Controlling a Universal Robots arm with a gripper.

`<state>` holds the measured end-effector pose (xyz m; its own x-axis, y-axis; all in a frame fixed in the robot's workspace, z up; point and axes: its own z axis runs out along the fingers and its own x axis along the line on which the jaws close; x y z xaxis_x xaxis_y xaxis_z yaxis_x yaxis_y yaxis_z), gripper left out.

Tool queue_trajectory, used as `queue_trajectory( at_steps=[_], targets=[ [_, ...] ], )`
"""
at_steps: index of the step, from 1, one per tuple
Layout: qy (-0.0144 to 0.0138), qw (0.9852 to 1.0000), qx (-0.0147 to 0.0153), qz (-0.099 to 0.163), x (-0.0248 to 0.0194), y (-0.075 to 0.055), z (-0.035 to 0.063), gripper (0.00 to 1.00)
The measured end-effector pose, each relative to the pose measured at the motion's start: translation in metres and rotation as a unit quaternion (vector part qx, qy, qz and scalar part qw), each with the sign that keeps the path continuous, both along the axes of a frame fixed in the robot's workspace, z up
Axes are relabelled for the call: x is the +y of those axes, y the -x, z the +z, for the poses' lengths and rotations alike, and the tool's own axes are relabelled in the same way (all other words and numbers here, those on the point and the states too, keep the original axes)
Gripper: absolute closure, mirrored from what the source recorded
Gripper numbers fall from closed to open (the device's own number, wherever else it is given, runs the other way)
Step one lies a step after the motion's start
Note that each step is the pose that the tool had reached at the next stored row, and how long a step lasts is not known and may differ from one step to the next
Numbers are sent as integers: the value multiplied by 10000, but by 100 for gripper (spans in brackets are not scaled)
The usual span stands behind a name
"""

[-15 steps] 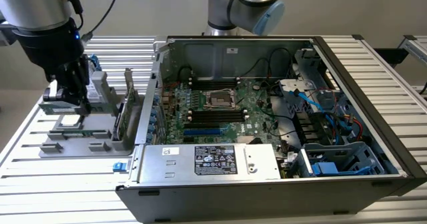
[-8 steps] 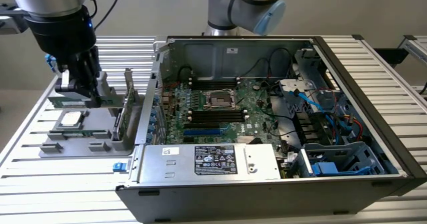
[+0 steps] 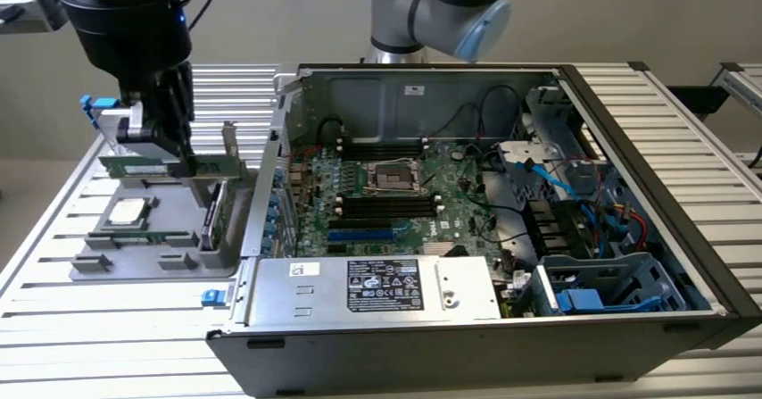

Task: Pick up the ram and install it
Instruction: 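Pick up the ram and move it above insertion slot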

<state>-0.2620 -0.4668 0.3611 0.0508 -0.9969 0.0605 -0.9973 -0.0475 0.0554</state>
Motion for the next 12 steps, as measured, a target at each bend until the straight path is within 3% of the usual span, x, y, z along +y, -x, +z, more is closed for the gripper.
queue_trajectory(
  at_steps=[6, 12],
  targets=[
    [-33, 10000, 1, 0, 0, -272, 100, 86],
    [-95, 10000, 1, 0, -1, -546, 168, 86]
  ],
)
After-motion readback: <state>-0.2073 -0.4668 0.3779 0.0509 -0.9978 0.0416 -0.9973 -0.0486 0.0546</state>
